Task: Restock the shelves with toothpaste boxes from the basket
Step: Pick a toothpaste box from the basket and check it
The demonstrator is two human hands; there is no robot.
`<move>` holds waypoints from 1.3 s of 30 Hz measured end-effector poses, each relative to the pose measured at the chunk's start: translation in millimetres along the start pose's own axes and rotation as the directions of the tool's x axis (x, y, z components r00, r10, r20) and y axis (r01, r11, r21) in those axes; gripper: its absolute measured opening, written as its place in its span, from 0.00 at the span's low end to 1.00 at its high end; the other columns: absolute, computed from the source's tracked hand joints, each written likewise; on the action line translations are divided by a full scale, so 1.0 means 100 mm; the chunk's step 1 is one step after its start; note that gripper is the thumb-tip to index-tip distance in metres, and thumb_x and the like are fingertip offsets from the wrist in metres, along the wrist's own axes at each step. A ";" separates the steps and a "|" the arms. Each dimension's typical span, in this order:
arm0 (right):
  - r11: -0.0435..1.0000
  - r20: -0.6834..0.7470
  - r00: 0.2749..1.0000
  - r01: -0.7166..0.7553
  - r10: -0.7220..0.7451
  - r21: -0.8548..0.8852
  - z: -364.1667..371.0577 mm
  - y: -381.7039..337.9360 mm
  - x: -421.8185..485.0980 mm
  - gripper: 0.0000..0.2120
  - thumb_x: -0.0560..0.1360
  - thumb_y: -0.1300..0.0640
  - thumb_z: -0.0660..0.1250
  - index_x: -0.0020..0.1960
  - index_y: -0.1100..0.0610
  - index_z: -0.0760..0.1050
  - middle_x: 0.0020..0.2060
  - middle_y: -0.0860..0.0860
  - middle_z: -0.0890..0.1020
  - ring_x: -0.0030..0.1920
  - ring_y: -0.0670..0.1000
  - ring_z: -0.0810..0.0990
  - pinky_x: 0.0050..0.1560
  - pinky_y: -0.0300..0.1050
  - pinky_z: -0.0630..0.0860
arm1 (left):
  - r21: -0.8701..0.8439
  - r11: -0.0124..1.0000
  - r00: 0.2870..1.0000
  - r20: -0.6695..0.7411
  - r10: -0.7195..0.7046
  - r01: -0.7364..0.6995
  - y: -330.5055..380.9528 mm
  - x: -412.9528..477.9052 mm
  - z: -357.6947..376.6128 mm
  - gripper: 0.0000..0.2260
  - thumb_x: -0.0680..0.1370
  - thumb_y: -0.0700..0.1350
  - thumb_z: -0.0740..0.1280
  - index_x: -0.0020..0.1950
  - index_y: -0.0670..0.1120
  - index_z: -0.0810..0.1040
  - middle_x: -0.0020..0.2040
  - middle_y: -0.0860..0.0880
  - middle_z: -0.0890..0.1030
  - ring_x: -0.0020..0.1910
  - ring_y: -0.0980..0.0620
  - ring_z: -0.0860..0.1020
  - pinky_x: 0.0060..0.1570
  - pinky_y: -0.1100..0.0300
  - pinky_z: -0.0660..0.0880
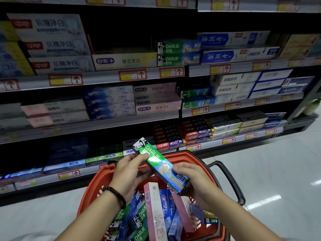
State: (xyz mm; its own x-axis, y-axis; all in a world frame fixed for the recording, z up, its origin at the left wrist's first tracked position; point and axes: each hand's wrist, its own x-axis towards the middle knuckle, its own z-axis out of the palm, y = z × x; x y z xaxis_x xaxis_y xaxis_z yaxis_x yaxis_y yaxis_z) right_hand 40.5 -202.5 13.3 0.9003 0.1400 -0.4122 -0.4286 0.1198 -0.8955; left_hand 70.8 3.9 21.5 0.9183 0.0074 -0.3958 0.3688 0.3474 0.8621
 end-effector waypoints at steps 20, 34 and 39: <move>0.954 -0.236 0.967 0.161 -0.100 0.252 -0.05 -0.05 0.05 0.12 0.80 0.69 0.70 0.63 0.65 0.77 0.50 0.66 0.87 0.42 0.60 0.86 0.37 0.45 0.83 | -0.133 0.988 0.997 -0.037 0.071 -0.075 -0.01 -0.01 -0.02 0.21 0.81 0.35 0.69 0.70 0.50 0.70 0.55 0.40 0.87 0.51 0.35 0.86 0.53 0.40 0.83; 0.954 -0.434 0.888 0.246 -0.151 0.171 0.13 -0.20 -0.17 0.12 0.80 0.63 0.73 0.59 0.62 0.73 0.52 0.63 0.86 0.49 0.58 0.90 0.49 0.56 0.86 | 0.004 0.995 0.988 -0.118 0.102 -0.102 0.03 -0.12 -0.18 0.09 0.83 0.42 0.69 0.63 0.47 0.78 0.60 0.43 0.84 0.57 0.43 0.85 0.50 0.44 0.84; 0.952 -0.429 0.877 0.287 -0.217 0.103 0.17 -0.26 -0.17 0.10 0.80 0.62 0.73 0.57 0.62 0.74 0.55 0.61 0.85 0.51 0.57 0.89 0.49 0.56 0.87 | 0.050 0.990 0.985 -0.111 0.135 -0.130 0.08 -0.12 -0.23 0.11 0.82 0.42 0.70 0.64 0.44 0.78 0.57 0.42 0.86 0.53 0.44 0.86 0.48 0.49 0.83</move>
State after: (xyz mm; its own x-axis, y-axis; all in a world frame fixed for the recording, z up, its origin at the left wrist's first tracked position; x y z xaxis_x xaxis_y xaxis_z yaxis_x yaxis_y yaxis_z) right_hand 34.9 -191.6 46.7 0.9151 -0.3248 -0.2389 -0.1582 0.2558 -0.9537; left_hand 59.8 28.7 25.8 0.9378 0.1586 -0.3087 0.2530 0.2963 0.9210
